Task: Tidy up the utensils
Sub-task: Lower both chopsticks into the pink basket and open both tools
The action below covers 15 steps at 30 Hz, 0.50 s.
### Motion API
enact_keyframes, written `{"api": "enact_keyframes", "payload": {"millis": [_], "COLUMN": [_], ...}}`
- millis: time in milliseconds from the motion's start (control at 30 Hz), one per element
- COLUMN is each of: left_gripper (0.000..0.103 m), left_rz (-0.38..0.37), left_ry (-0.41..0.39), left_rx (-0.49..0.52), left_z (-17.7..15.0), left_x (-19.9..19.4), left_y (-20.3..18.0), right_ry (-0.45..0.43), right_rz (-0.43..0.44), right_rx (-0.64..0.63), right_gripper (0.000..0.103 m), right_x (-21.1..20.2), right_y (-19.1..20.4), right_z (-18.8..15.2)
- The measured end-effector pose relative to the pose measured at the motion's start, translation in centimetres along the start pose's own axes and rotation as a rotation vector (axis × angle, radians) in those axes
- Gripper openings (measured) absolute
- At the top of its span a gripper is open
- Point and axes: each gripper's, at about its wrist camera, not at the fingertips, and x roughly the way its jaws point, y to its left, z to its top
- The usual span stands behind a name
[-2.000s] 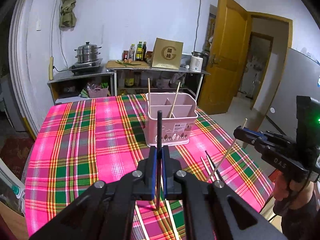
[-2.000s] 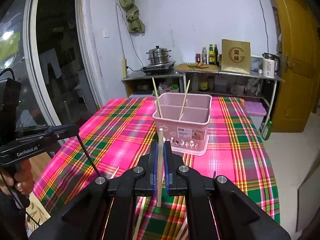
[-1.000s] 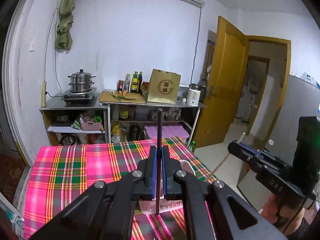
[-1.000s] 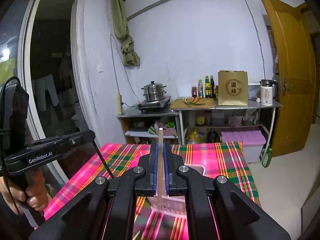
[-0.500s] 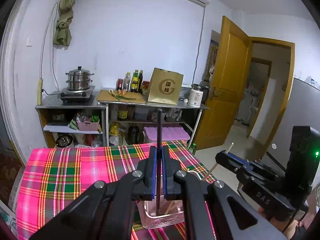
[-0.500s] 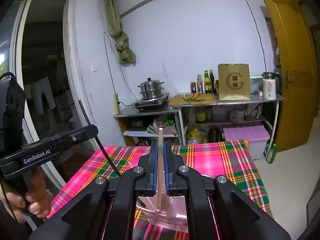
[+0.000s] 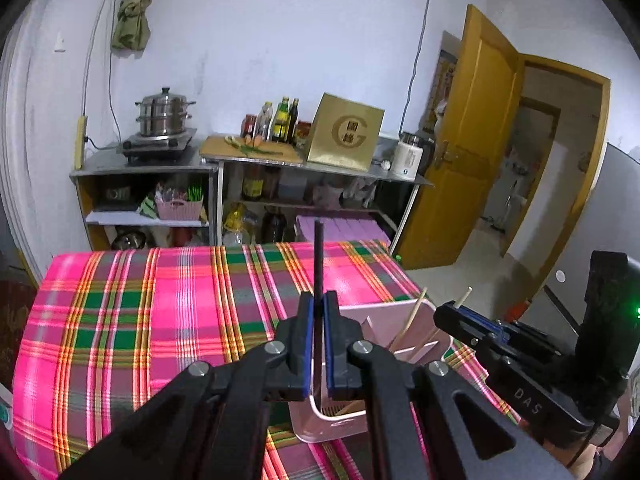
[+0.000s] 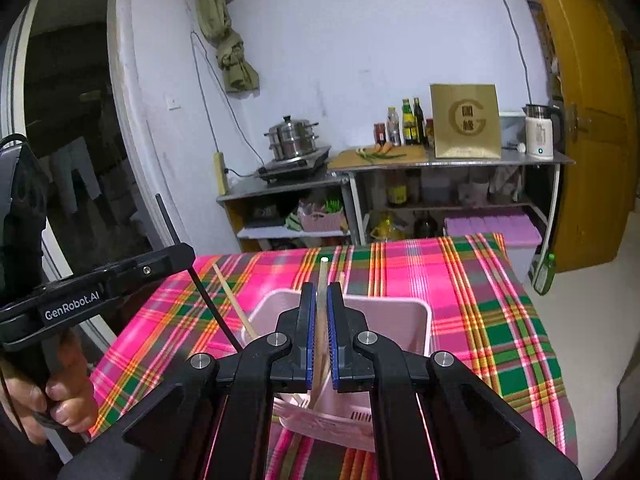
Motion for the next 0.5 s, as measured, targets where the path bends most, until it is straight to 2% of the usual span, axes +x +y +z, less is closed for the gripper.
{"api": "enact_keyframes", "payload": {"millis": [367, 433, 500], "left_gripper": [0.006, 0.01, 0.019], "left_rz": [0.004, 0.01, 0.01], "left_ry": [0.041, 0.043, 0.046], "left_rx": [0.001, 0.003, -0.005], "left_z": [-1.3, -1.5, -1.8], "left_x": [0.8, 0.6, 0.3], "left_y": [-0.1, -0.1, 0.0], "right_ry": [0.066, 0.063, 0.057], "right_rz": [-0.015, -0.017, -0.011], "right_rx": [0.012, 0.011, 0.014], "right_gripper": [0.007, 0.017, 0.018], "right_x": [1.3, 1.0, 0.6], "right_y": [-0.7, -0.8, -0.9], "right_z": [-1.1, -1.1, -1.1]}}
